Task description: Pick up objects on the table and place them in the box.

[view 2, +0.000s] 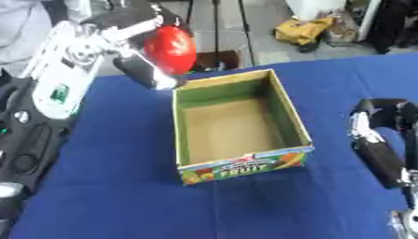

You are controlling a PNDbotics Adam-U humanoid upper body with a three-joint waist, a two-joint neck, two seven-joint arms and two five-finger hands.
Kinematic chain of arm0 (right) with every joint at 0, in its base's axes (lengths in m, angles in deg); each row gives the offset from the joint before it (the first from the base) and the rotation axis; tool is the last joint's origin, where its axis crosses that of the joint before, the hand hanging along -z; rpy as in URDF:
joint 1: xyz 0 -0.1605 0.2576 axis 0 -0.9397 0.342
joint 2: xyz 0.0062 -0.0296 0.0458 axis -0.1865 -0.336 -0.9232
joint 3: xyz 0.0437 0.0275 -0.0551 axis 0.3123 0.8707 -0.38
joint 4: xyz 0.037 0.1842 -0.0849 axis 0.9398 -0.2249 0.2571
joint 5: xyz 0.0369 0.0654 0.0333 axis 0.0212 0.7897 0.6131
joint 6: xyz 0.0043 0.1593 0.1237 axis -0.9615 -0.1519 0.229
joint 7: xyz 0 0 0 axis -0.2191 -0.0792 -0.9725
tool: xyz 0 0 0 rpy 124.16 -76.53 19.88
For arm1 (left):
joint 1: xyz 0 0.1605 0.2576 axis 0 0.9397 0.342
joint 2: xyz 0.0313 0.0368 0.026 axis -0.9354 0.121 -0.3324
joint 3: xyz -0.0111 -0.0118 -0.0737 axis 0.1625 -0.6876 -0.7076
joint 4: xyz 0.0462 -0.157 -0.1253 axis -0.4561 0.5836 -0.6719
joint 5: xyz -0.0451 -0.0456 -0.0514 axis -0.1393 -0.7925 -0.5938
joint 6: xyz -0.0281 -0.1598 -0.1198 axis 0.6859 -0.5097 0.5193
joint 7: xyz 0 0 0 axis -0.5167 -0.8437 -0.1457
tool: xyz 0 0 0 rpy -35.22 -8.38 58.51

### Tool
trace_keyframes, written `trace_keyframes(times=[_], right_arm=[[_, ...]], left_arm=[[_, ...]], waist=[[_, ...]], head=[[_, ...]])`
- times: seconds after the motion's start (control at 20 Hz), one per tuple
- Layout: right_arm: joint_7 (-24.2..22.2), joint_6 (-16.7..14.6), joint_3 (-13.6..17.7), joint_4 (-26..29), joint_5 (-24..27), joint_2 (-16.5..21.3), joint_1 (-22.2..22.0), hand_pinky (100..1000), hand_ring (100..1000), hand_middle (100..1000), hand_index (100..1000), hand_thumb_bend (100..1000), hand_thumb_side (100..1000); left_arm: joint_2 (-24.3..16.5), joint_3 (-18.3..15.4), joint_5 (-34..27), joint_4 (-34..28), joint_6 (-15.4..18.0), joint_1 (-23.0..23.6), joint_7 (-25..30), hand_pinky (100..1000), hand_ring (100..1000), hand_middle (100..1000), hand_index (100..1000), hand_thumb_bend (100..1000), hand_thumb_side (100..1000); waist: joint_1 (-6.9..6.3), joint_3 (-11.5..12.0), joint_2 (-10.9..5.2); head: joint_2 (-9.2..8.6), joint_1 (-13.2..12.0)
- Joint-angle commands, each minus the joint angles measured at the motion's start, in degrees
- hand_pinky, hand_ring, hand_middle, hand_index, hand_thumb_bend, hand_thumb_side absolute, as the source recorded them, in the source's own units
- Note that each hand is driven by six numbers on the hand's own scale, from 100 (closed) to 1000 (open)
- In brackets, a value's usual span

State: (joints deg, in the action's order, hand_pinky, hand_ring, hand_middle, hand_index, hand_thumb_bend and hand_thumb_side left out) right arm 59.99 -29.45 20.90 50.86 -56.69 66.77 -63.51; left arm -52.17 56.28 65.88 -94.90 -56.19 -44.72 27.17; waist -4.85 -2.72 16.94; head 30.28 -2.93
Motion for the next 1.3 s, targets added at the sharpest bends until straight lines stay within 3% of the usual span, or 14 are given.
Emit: trace_keyframes(times=[0.05, 0.15, 0.2, 0.25, 0.5, 1.0, 1.15, 1.3], right_arm=[[-0.1, -0.1, -0.1, 1.2, 0.6, 0.4, 0.9, 727, 529, 429, 654, 100, 514], [-0.2, -0.2, -0.1, 1.2, 0.6, 0.2, 1.0, 727, 529, 429, 654, 100, 513], [-0.2, -0.2, -0.2, 1.2, 0.6, 0.1, 1.2, 727, 529, 430, 654, 100, 515], [-0.2, -0.3, -0.2, 1.2, 0.7, 0.1, 1.3, 727, 529, 430, 654, 100, 514], [-0.3, -0.6, -0.4, 1.2, 0.8, -0.2, 1.9, 727, 529, 430, 654, 100, 513], [-0.4, -0.7, -0.5, 1.2, 1.0, -0.5, 2.5, 727, 528, 429, 653, 100, 511], [-0.4, -0.7, -0.4, 1.2, 1.0, -0.5, 2.6, 727, 528, 428, 653, 100, 511], [-0.4, -0.7, -0.4, 1.2, 1.0, -0.5, 2.7, 727, 528, 428, 653, 100, 512]], left_arm=[[2.0, 0.4, 0.3, 1.2, -0.7, -0.1, -3.8, 113, 474, 550, 601, 100, 245], [4.1, 0.2, 1.6, 3.5, -1.1, 0.5, -5.6, 110, 472, 546, 593, 100, 241], [5.2, 0.1, 2.8, 4.9, -1.2, 0.7, -6.5, 110, 473, 546, 591, 100, 180], [6.1, -0.1, 4.4, 6.3, -1.3, 0.9, -7.6, 111, 476, 548, 590, 100, 227], [9.7, 0.2, 15.8, 11.0, -0.6, 1.6, -12.1, 120, 490, 551, 587, 100, 171], [13.1, -0.2, 26.7, 14.0, 0.9, 2.8, -13.7, 132, 510, 582, 593, 100, 137], [13.4, -0.1, 29.0, 14.5, 1.4, 3.0, -14.3, 151, 552, 631, 645, 100, 184], [13.3, 0.3, 31.9, 14.0, 2.4, 3.4, -14.7, 201, 595, 711, 763, 100, 261]], waist=[[0.32, -0.1, -0.81], [0.41, -0.3, -0.61], [0.46, -0.4, -0.51], [0.51, -0.5, -0.41], [0.69, -1.3, 0.25], [0.60, -2.3, 1.03], [0.53, -2.5, 1.24], [0.52, -2.8, 1.51]], head=[[-0.82, -0.2], [-1.10, -0.5], [-1.24, -0.6], [-1.37, -0.8], [-2.02, -1.8], [-2.38, -1.9], [-2.15, -1.1], [-2.12, -0.9]])
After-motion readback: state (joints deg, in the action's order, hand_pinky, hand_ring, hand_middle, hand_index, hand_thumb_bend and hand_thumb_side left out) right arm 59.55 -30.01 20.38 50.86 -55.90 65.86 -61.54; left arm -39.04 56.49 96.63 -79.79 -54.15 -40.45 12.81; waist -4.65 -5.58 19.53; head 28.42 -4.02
